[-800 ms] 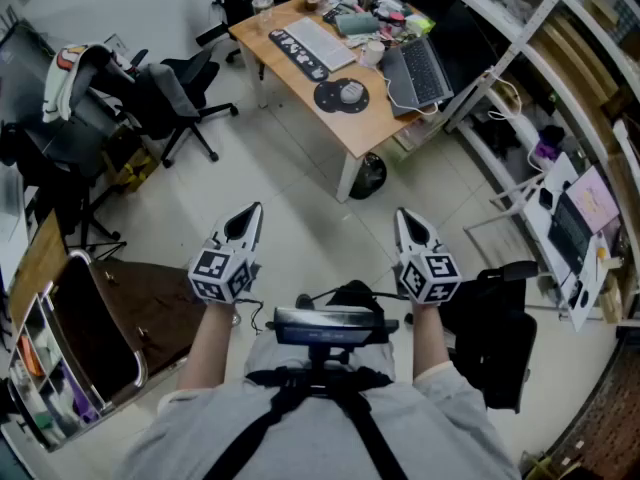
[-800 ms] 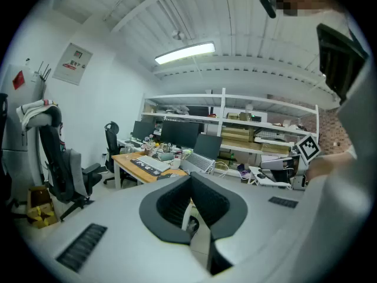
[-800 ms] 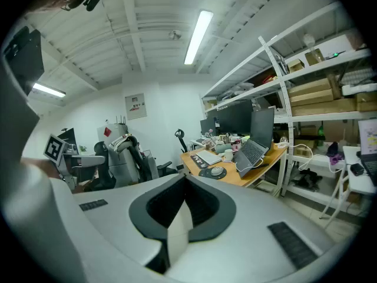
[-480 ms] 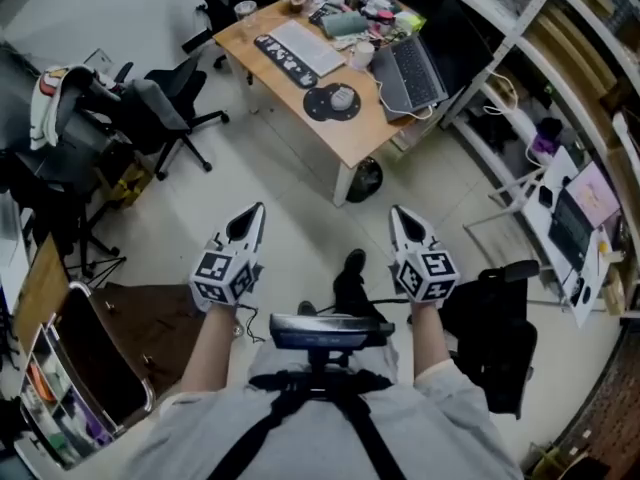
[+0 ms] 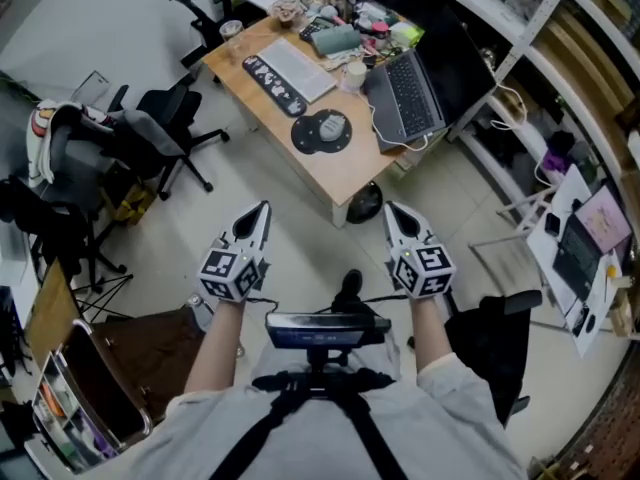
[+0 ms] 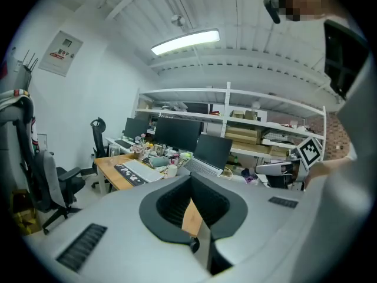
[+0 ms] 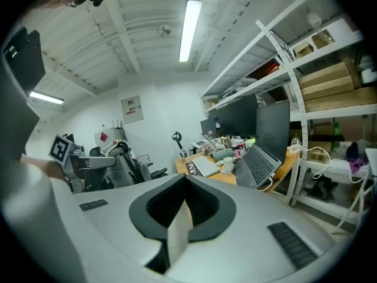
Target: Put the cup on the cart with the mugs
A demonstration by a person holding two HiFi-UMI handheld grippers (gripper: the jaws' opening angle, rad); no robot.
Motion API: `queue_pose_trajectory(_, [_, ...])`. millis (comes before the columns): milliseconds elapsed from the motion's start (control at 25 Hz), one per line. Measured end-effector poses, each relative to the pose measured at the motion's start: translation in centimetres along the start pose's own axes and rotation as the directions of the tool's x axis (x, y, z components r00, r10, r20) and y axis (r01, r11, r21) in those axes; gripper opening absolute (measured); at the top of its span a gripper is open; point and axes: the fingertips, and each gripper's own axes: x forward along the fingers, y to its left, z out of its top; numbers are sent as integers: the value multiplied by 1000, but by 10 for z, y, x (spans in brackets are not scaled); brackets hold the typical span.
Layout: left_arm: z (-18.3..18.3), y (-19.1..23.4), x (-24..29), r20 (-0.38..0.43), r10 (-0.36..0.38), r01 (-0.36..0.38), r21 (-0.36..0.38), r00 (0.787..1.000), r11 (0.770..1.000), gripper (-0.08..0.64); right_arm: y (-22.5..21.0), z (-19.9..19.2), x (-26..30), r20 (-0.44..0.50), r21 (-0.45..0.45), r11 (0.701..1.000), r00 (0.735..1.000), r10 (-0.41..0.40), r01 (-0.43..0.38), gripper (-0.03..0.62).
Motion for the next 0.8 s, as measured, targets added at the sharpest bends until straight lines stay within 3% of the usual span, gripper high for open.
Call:
queue_pose_trajectory(240, [16, -1, 78, 1, -11, 11, -1, 1000, 1000, 2, -38, 25, 37, -15, -31, 998, 998, 54, -54, 5])
queue_pose_trajectory(440, [25, 0, 141, -45, -44, 44, 7, 998, 999, 4, -67, 40, 67, -12, -29, 998, 998, 56, -56, 5])
queue_pose_trajectory(600, [37, 11, 195, -63, -76, 77, 12, 995, 997, 9, -89, 49, 99, -19, -20, 999, 999, 29, -29, 5])
queue_pose_trajectory(800, [39, 37, 277, -123, -123, 127, 22, 985, 992, 97, -115, 57, 152, -31, -10, 999, 999, -35, 35, 5])
